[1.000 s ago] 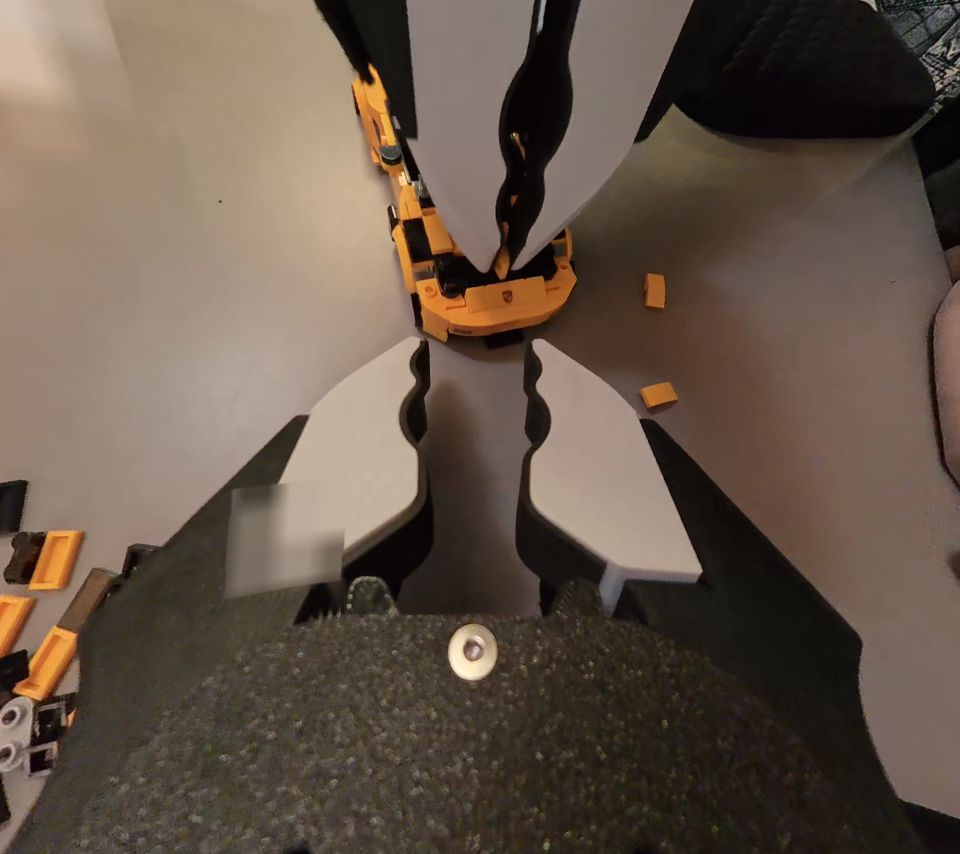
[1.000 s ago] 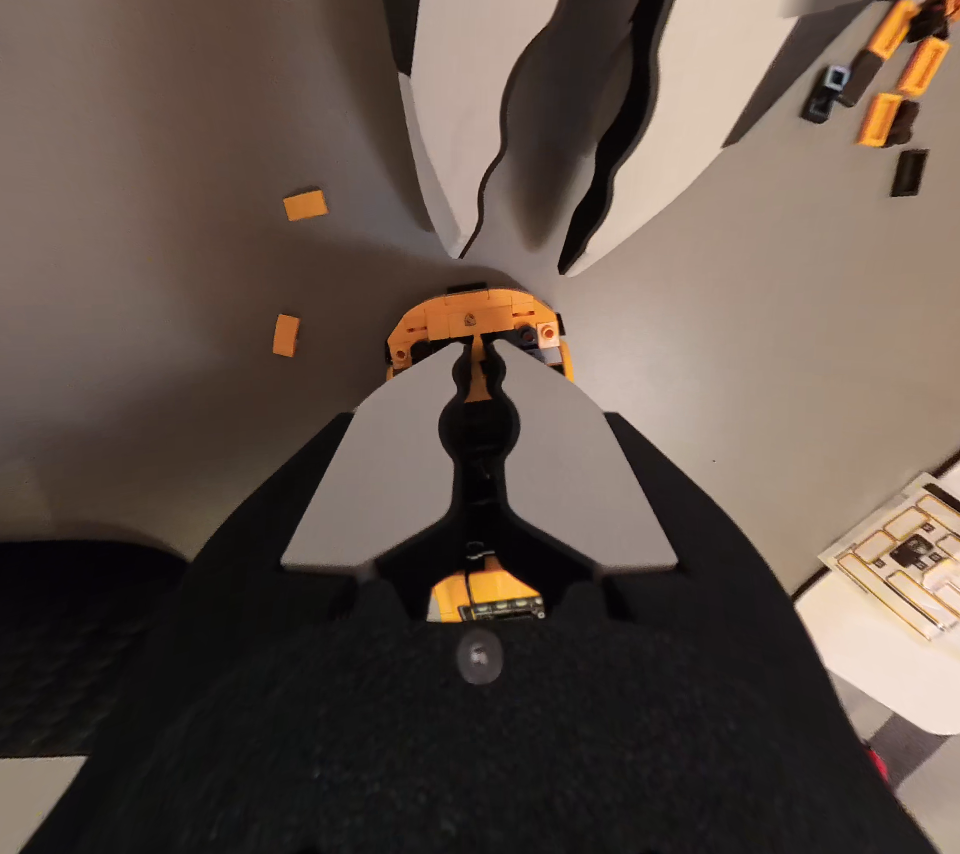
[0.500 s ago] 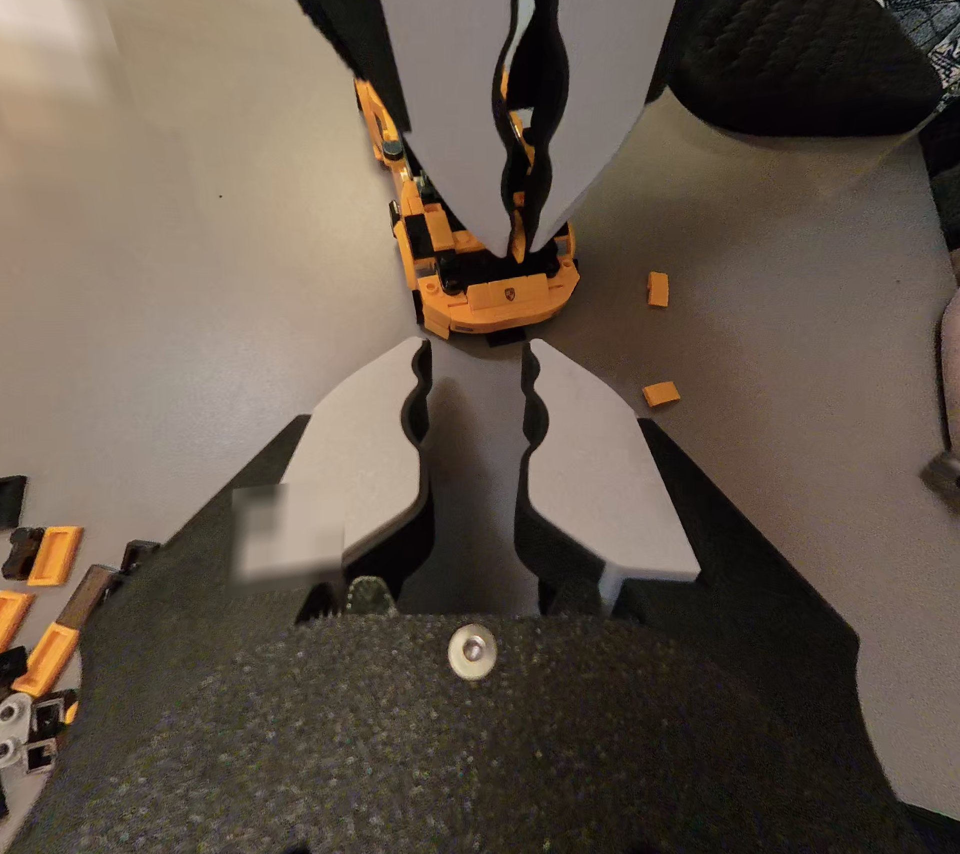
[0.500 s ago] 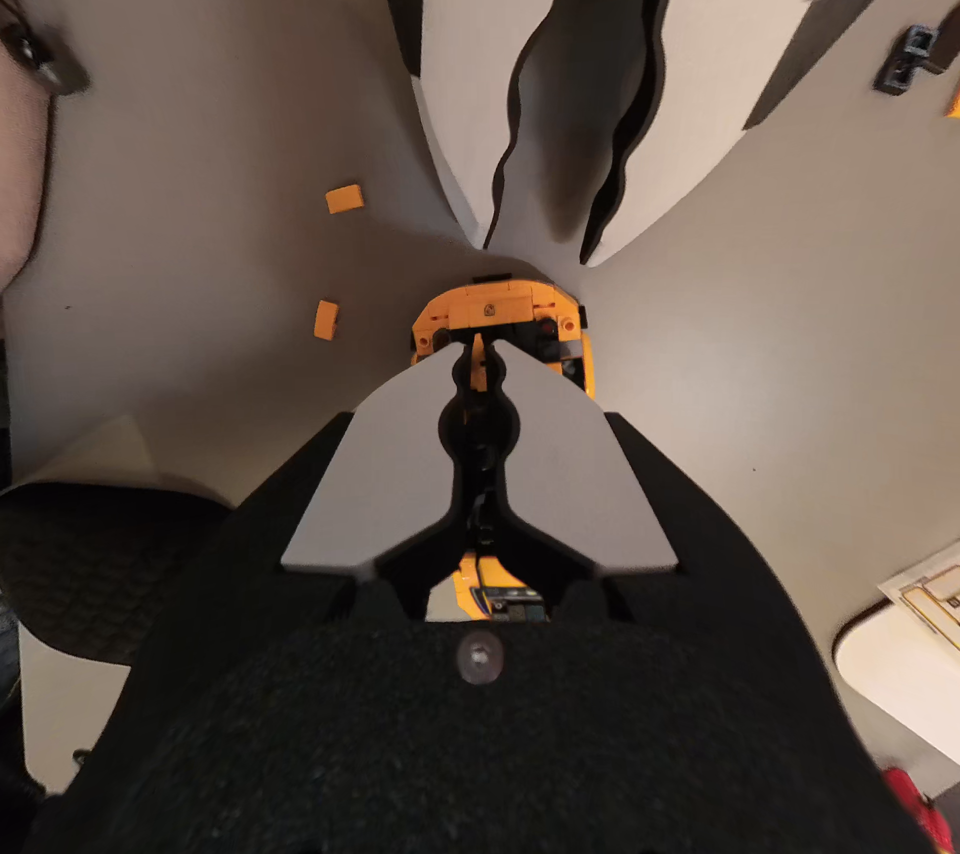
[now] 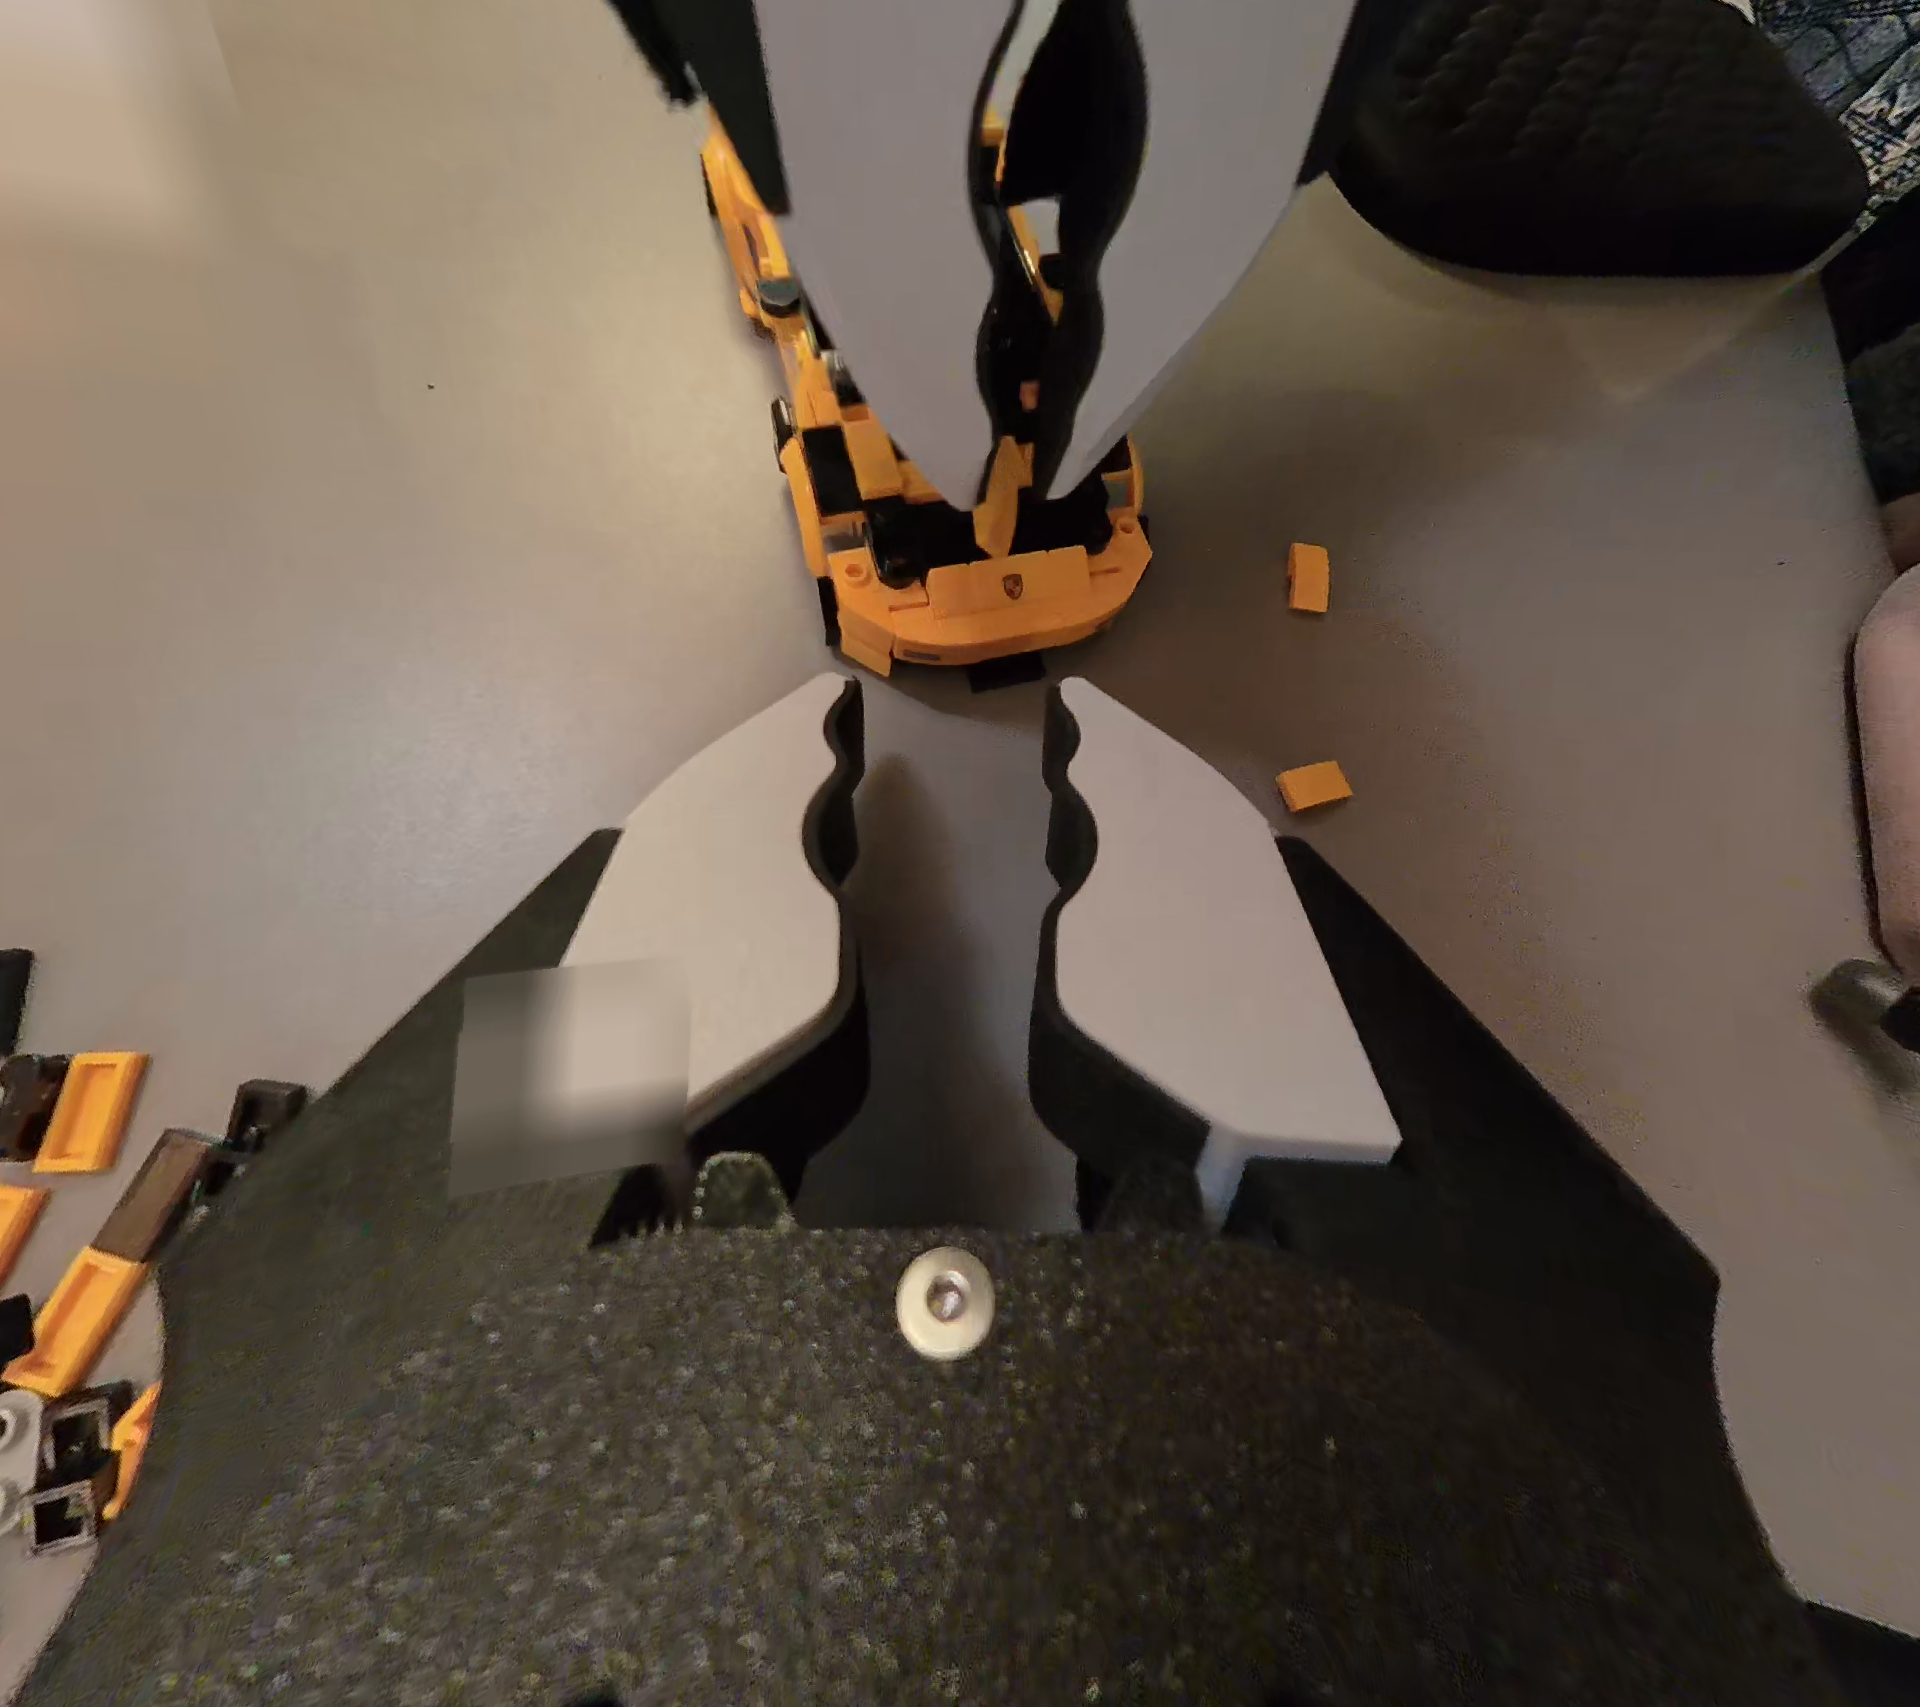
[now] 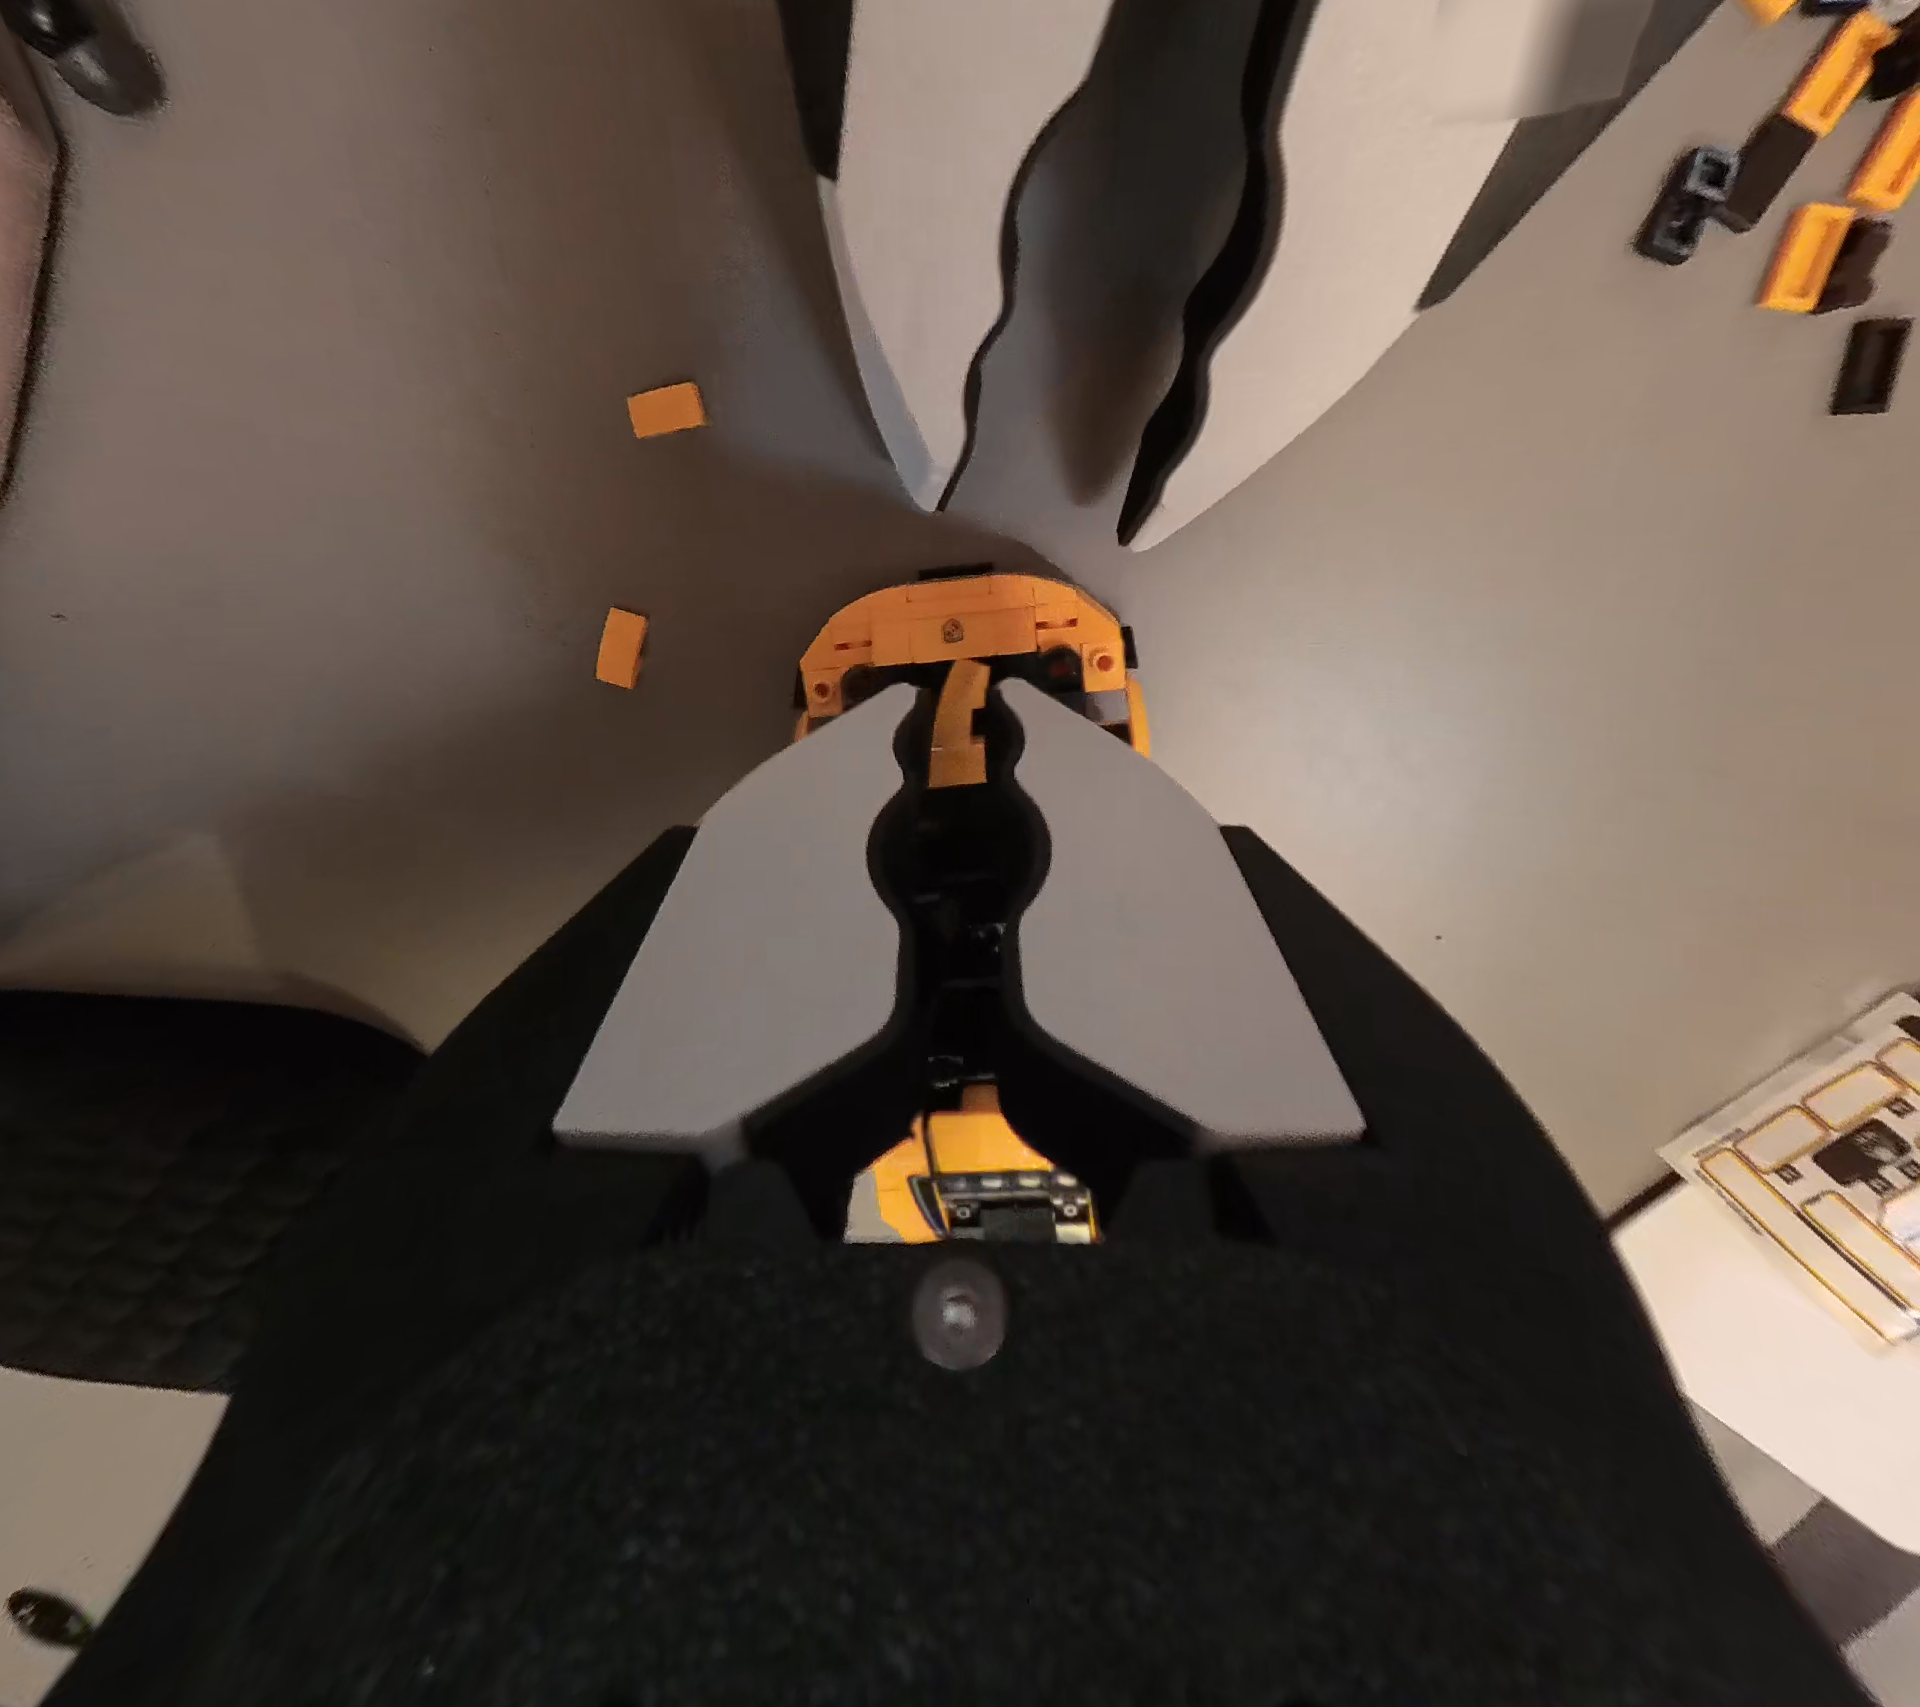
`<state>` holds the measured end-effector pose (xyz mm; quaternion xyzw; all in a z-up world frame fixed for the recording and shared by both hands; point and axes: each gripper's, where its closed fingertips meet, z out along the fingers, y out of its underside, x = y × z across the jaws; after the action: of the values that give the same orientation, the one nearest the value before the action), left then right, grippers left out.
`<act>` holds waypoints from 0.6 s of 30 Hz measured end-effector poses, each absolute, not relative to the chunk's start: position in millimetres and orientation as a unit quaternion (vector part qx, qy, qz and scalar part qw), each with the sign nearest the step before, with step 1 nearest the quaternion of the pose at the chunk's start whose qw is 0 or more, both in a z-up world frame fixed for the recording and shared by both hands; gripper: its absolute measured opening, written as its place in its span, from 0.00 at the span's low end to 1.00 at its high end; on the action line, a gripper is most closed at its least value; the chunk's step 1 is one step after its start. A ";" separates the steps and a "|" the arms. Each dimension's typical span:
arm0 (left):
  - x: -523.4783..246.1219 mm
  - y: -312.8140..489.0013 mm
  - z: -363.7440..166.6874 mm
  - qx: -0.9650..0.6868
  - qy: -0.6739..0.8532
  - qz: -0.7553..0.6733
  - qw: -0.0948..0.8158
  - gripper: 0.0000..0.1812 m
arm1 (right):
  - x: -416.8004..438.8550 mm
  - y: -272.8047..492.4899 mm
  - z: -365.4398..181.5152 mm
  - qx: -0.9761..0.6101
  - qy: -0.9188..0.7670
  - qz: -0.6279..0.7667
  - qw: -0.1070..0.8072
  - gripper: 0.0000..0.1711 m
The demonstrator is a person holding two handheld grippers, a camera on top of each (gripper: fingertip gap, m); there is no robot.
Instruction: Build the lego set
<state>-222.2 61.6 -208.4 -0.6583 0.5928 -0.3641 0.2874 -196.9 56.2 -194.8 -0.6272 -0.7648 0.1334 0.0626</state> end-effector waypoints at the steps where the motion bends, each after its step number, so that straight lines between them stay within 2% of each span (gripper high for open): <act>1: -222.2 61.3 -208.0 -0.658 0.592 -0.365 0.287 0.18 | -196.8 55.7 -193.5 -0.625 -0.766 0.127 0.075 0.05; 8: -222.1 60.5 -208.2 -0.659 0.591 -0.368 0.284 0.18 | -195.6 55.4 -197.5 -0.619 -0.767 0.089 0.144 0.06; 18: -222.4 60.4 -207.7 -0.660 0.589 -0.372 0.283 0.18 | -194.1 57.5 -205.9 -0.616 -0.772 0.093 0.125 0.05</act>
<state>-222.4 60.4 -207.7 -0.6600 0.5886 -0.3716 0.2827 -194.1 57.5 -205.9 -0.6163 -0.7720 0.0925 0.1251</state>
